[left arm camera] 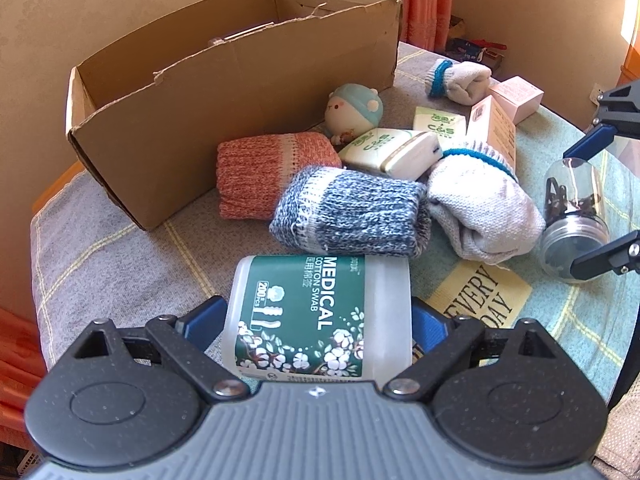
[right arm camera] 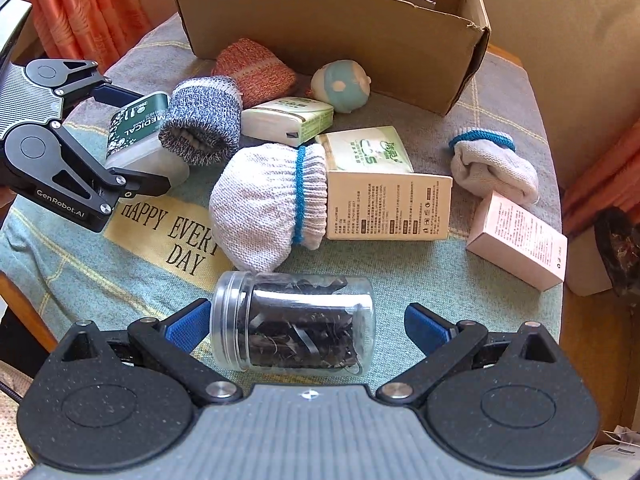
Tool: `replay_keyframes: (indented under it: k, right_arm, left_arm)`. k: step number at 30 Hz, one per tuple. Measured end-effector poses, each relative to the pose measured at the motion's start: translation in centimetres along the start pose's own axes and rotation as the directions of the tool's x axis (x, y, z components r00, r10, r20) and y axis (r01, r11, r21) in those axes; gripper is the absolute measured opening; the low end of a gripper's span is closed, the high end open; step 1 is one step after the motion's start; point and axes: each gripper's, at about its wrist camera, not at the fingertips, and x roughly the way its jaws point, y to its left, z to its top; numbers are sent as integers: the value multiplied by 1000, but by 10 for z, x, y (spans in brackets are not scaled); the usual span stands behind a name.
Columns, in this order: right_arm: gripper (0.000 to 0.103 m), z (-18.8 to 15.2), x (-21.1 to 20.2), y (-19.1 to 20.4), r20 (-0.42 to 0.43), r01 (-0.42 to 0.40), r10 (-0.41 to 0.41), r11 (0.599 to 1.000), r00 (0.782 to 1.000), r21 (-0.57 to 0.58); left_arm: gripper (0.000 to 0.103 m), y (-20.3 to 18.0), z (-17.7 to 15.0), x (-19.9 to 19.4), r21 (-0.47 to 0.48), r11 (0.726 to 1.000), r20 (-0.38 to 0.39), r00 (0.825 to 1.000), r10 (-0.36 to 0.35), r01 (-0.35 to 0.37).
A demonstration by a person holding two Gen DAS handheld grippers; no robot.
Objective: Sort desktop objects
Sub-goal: 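Grasp the white MEDICAL tub with the left tool while the right tool grasps the hairpin jar, then lift both held items and carry them over the cardboard box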
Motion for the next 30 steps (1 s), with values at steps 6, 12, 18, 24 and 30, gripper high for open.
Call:
replay_keyframes:
  k: [6, 12, 18, 24, 30]
  right_arm:
    - [103, 0, 1, 2, -7, 5, -5, 1000, 1000, -15]
    - [92, 0, 2, 1, -18, 3, -4, 1000, 1000, -19]
    - [83, 2, 3, 3, -30, -8, 7, 999, 1000, -43]
    - [80, 4, -1, 4, -29, -10, 8, 998, 1000, -63]
    - [80, 7, -8, 3, -22, -3, 1, 996, 1000, -85]
  left_arm:
    - [91, 1, 3, 2, -20, 1000, -8, 1000, -14, 14]
    - [85, 6, 3, -2, -40, 999, -11, 1000, -30, 29]
    - [83, 6, 0, -10, -45, 998, -6, 999, -35, 35]
    - [82, 7, 1, -21, -55, 998, 9, 999, -31, 32]
    - [82, 9, 3, -31, -65, 997, 29, 999, -27, 29]
